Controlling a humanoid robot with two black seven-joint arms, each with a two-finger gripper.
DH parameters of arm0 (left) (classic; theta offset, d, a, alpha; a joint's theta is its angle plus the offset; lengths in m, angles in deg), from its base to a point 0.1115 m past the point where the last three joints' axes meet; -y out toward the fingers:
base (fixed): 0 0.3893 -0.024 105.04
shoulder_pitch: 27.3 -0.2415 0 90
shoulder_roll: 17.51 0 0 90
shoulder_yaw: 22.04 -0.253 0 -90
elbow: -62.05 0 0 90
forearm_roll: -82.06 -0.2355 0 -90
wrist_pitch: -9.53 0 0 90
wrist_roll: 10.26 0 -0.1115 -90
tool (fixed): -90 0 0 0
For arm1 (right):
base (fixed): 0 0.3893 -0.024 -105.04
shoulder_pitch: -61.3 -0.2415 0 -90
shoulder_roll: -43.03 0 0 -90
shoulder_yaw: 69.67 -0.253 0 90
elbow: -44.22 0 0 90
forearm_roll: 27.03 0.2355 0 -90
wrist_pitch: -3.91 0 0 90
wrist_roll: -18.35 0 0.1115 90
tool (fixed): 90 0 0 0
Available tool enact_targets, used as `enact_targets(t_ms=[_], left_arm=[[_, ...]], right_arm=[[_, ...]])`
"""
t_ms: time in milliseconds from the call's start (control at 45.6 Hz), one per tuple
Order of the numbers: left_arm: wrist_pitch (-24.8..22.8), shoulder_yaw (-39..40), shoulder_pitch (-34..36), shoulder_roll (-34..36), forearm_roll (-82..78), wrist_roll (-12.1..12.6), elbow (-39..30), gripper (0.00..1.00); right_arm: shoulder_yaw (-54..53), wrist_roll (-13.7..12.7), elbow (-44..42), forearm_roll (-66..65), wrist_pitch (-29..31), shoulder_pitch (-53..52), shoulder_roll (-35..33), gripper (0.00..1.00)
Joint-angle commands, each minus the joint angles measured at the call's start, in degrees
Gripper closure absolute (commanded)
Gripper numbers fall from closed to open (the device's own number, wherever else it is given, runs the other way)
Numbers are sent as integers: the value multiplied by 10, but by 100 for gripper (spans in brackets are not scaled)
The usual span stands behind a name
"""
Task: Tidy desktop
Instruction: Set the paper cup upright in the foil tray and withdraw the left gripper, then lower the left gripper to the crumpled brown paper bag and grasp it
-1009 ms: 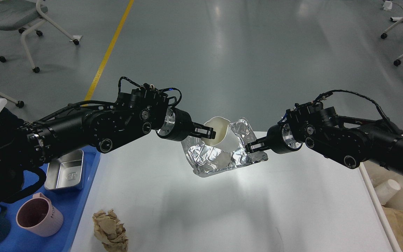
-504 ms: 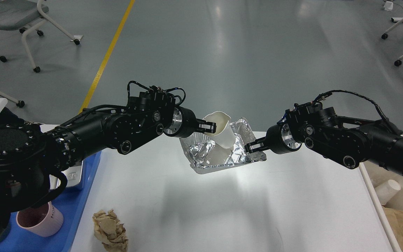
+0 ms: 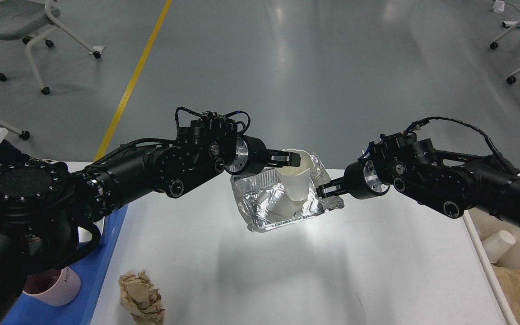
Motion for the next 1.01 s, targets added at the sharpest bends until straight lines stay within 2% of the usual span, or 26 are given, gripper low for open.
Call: enact_targets(t_ms=[0, 197, 351, 460, 702, 789, 811, 855, 987], left_arm=[[6, 2, 3, 4, 16, 0, 0, 39], [6, 1, 21, 15, 60, 0, 0, 37], [5, 9, 30, 56, 85, 1, -1, 33], [3, 12, 36, 95, 102, 1, -1, 25], [6, 12, 34, 211, 110, -2, -20, 21], [4, 10, 27, 281, 110, -3, -76, 21], [6, 5, 22, 335, 109, -2, -136, 21], [10, 6, 15, 378, 109, -1, -189, 21], [62, 5, -7, 493, 109, 0, -311, 21]], right_arm=[[1, 0, 0, 1, 0, 1, 0, 100], [1, 0, 0, 1, 0, 2, -3, 100], [1, 0, 0, 3, 0, 4, -6, 100], [1, 0, 0, 4, 0, 5, -9, 100], [3, 0, -1, 4, 0, 5, -10, 100], [4, 0, 0, 4, 0, 5, -17, 100], [5, 0, 0, 5, 0, 5, -18, 100], [5, 0, 0, 6, 0, 5, -18, 100], [5, 0, -1, 6, 0, 5, -18, 100]])
